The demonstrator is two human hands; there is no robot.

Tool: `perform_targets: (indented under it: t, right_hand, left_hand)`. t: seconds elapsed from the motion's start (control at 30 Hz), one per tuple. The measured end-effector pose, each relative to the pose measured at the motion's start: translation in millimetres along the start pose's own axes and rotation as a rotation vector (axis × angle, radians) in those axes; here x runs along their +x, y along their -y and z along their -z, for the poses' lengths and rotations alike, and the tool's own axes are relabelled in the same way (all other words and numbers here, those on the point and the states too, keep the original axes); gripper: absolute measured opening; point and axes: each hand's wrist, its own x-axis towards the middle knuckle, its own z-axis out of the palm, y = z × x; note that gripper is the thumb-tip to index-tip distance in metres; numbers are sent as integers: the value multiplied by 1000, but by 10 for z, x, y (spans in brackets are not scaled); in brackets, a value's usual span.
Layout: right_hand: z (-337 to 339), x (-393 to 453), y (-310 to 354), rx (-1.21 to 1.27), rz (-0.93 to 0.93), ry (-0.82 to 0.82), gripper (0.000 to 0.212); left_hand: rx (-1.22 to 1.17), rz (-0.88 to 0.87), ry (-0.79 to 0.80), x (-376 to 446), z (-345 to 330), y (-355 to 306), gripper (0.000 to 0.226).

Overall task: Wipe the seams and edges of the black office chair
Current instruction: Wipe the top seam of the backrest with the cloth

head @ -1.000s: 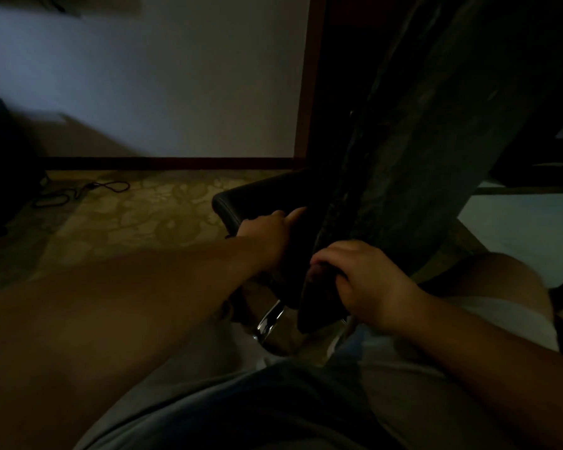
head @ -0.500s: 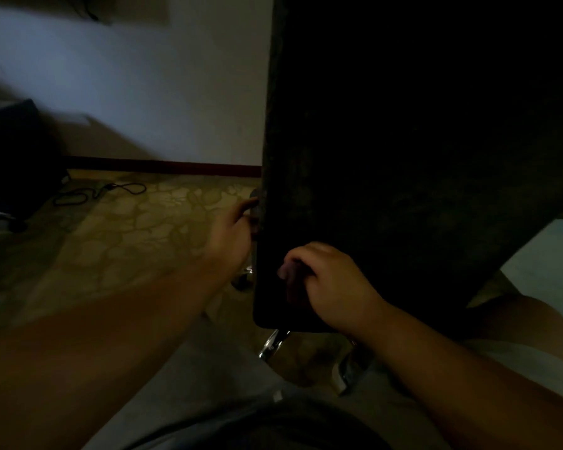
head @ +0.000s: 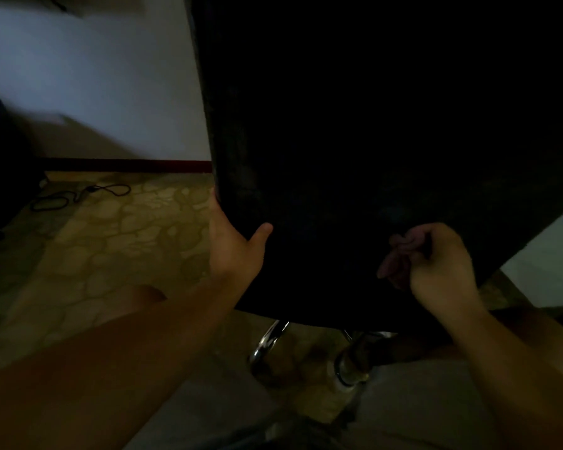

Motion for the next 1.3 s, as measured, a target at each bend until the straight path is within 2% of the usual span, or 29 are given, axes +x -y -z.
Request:
perform_targets:
  t: [0.13,0.27,0.43,0.53,0.63,0.67,0.73,0.8,0.87,0.97,1.13,1.3]
  right_hand:
    - [-147,158,54,-23,50,42,21]
    - [-285,401,29,54,3,82,33]
    - [-368,597,-74,36,36,62,37]
    - [-374,706,-147,62,12,8,43]
    - [-447,727,-118,-33,37,-133,39]
    - [-555,697,-91,-70,73,-132,39]
    - [-874,573,2,-94,154,23,43]
    - [-1156,568,172,-77,171,216,43]
    - [-1293,690,438,-107,142,323,36]
    - [-1296,876,991,-130,111,477,34]
    - [-1029,1063,1996,-77,128,619,36]
    - [-734,1064,2587,-27,204,641,38]
  left_hand:
    - [16,24,18,322,-21,-36,97]
    - [-11,123,79,680,-60,-55,86]
    - [50,89,111,763,-263,-93,90]
    - [70,81,140,683,-535,-82,107]
    - [111,82,81,718,-766,-21,103]
    - [123,85,46,727,-822,-1,101]
    - [132,62,4,733,-881,80,97]
    - [160,49,35,790,-792,131,90]
    - [256,66,119,865,-545,108,84]
    - [400,84,133,988,-34,-222,81]
    - [475,110,59,1073,621,-1094,81]
    - [458,121,-9,903,1049,-1707,82]
